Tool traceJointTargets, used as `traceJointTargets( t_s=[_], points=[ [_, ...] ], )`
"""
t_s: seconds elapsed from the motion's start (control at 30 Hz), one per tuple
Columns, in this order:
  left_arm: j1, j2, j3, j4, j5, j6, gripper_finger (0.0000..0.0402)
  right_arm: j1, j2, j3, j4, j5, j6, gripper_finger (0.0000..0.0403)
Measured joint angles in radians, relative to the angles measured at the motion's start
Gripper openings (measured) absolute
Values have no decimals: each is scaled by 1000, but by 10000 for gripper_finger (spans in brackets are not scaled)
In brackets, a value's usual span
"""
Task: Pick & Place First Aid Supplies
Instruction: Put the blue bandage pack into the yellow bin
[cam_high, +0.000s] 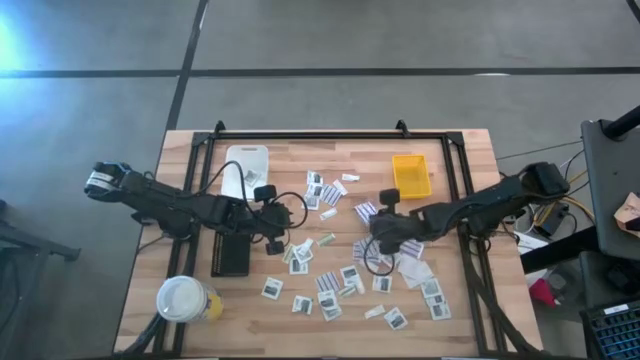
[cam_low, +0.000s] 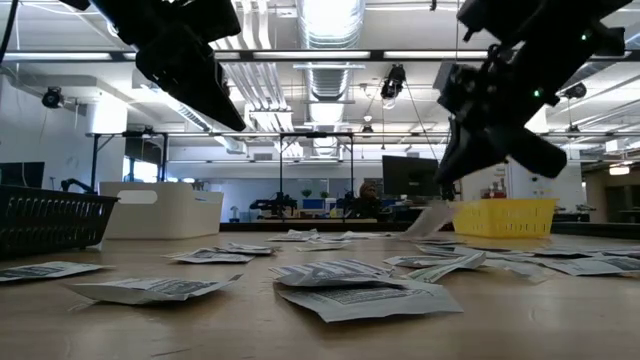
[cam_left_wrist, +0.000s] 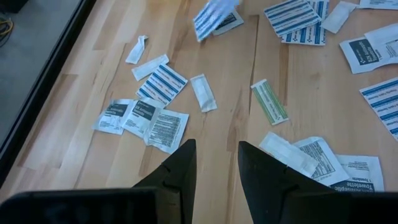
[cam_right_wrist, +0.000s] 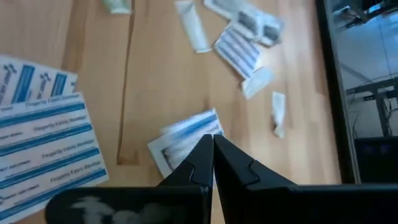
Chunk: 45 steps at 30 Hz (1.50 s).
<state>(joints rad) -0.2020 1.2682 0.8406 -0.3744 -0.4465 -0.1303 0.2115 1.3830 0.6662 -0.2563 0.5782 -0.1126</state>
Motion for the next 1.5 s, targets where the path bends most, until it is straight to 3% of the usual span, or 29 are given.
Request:
traceJointTargets(
  t_s=[0.33, 0.47, 0.67, 1.0, 1.13, 1.33, 1.5],
  points=[
    [2, 0, -6, 0, 0, 0, 112, 0, -162, -3, -62, 10, 23, 8],
    [3, 0, -16, 34, 1, 1, 112, 0, -138, -6, -62, -24, 11, 8],
    [24, 35, -32, 244, 70, 111, 112, 0, -56, -6, -77, -90, 38, 8],
    [129, 228, 8, 532, 110, 317, 113, 0, 18, 37, -241, -89, 163, 8],
    [195, 318, 78, 542, 124, 345, 112, 2, 14, 53, -252, -90, 166, 8],
    [243, 433, 172, 537, 231, 402, 112, 7, 1, 53, -263, -89, 180, 8],
    [249, 512, 240, 542, 232, 448, 112, 7, 0, 51, -263, -90, 193, 9]
  ],
)
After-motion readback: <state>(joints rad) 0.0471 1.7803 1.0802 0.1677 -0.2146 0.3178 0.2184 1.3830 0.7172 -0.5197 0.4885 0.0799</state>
